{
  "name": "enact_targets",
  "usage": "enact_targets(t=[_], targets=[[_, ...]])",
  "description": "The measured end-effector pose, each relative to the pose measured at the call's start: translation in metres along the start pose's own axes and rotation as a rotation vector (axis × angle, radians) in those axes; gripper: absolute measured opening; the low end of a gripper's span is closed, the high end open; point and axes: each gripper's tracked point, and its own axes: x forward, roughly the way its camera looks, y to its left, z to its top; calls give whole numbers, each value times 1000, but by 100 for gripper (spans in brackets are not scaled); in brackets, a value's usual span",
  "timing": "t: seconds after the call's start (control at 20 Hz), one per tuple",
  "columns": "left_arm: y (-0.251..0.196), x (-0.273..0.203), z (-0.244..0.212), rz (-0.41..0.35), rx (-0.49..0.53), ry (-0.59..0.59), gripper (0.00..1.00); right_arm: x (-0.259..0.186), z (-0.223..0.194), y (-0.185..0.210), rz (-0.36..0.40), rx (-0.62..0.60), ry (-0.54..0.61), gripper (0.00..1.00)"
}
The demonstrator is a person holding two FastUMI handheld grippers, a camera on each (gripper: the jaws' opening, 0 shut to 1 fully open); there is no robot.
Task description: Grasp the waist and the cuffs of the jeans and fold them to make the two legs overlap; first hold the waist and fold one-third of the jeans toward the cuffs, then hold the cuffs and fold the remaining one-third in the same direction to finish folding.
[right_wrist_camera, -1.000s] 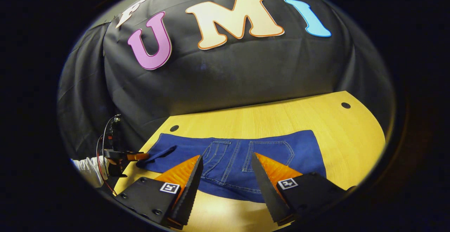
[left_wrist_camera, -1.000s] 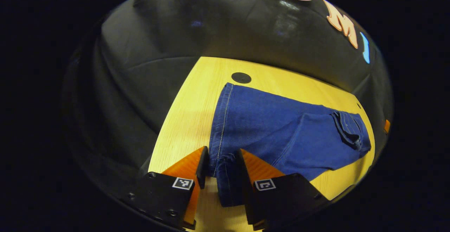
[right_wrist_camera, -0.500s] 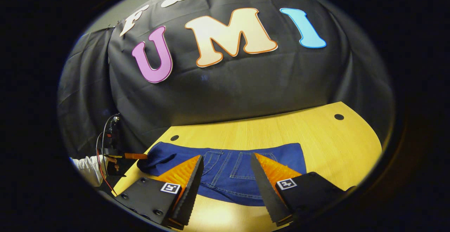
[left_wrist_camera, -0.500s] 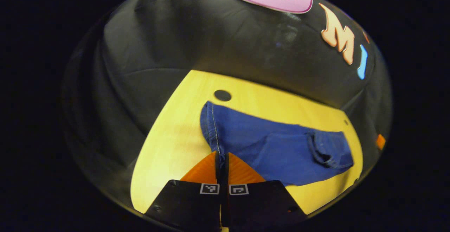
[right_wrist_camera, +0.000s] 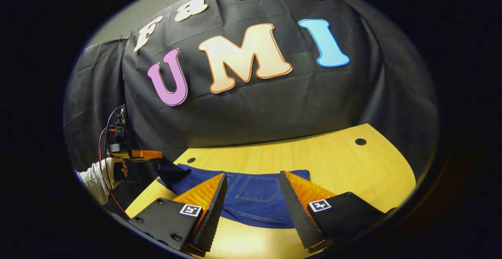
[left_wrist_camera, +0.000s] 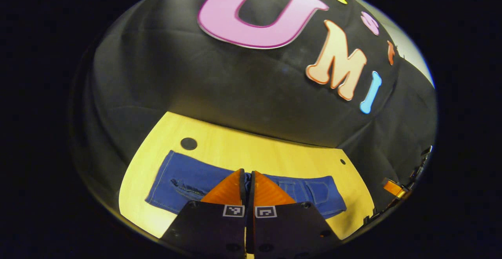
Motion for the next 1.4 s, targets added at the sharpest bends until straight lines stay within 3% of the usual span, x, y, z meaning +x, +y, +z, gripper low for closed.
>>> enact_targets(t=[0.2, 0.4, 0.75, 0.95, 1.0, 1.1, 1.3, 1.4], targets=[[-9, 9, 8, 19, 54, 1, 0, -15, 2, -25, -17, 11, 1, 84], [52, 11, 6, 100, -81, 10, 0, -16, -8, -39, -53, 20, 23, 83], [143, 7, -30, 220, -121, 104, 0, 6, -44, -17, -72, 66, 93, 83], [170, 7, -45, 228, -174, 148, 3, 17, -54, -7, -92, 104, 106, 83], [175, 6, -48, 222, -184, 155, 8, 19, -56, -5, -97, 111, 110, 83], [180, 4, -52, 204, -186, 164, 33, 21, -62, 1, -104, 122, 118, 83], [197, 10, -66, 202, -91, 199, 82, 23, -68, 7, -119, 141, 131, 83], [194, 10, -80, 185, -65, 249, 85, 22, -70, 8, -131, 149, 132, 83]])
